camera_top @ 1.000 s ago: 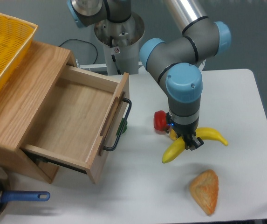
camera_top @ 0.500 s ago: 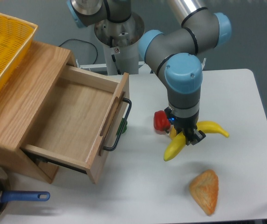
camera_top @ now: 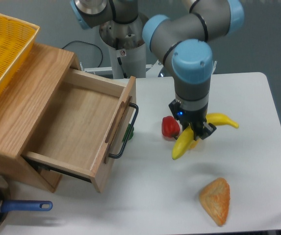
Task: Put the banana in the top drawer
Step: 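Lift the held banana up off the table, then carry the banana over the open wooden drawer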
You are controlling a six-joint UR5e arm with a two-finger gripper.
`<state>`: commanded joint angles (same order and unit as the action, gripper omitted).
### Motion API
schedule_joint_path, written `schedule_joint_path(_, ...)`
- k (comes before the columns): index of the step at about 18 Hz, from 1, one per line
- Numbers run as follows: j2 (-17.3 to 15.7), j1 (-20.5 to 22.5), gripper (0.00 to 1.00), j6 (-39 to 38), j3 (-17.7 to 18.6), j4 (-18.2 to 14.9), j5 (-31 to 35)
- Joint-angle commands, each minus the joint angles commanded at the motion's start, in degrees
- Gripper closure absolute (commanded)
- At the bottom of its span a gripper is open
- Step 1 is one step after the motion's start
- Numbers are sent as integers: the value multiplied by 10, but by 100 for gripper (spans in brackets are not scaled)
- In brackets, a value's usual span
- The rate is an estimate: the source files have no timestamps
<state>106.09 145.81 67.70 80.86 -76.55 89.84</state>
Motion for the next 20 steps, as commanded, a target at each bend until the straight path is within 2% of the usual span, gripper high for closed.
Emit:
schedule_joint_path(9,-29,-16,67,-91,-10,-18,-68)
schedule_joint_path(12,-35,-18,67,-98,-17,-37,-70)
schedule_joint_path(20,-61,-38,67,-172,-17,-41,-124)
